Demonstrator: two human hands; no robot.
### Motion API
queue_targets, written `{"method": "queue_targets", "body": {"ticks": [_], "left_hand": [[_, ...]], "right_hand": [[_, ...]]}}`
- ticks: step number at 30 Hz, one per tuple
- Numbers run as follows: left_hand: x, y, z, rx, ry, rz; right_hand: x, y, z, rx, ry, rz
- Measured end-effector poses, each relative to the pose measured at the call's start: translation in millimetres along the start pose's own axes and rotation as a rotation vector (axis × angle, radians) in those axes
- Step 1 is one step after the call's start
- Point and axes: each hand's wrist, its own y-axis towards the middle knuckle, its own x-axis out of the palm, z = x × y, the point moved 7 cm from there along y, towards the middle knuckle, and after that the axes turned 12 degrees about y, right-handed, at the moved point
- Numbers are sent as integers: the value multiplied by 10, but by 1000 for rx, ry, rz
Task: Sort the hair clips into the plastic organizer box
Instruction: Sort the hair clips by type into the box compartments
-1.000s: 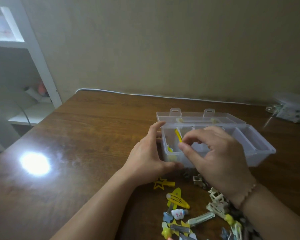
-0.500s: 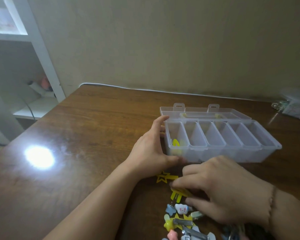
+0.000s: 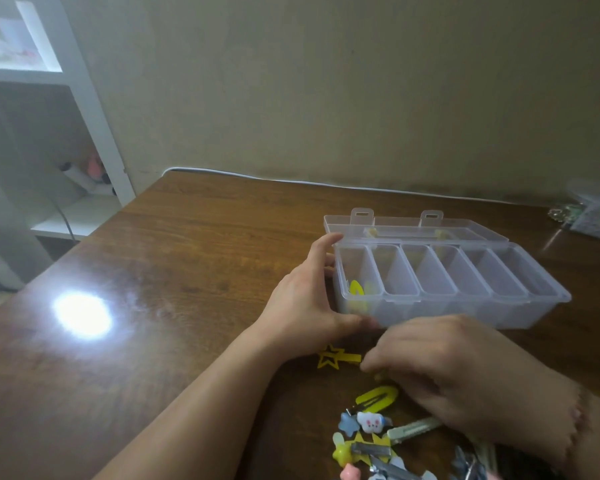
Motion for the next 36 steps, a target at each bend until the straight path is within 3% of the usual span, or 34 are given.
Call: {"method": "queue_targets", "body": {"ticks": [3,7,11,16,20,24,27,30,36], "left_hand": [[1,-4,-9,10,1,1],[-6,2,-9,13,-2,-2],[-3,8,-10,3,-3,-7],[-2,8,-2,1,-4,-8],[-9,0,10,8,-8,-8],[-10,-4,9,17,-9,-6],[-9,3,-4,11,-14,-6],[-12,14,-32,-6,-68,-22],[-21,26,-37,-17,-115,-43]], "right_hand": [[-167,11,-18,-12,245,266],[-362,-70,97,59,391,717],[-425,-74,153,86,284,822],[-412,-31,276,194,229,785],[-272,33,323,233,94,632],[-286,71,125,53,-39,536],[-143,98,-105,-112,-126,343],[62,134,-41,-6,-220,133],[184,161,89,87,-345,55]]}}
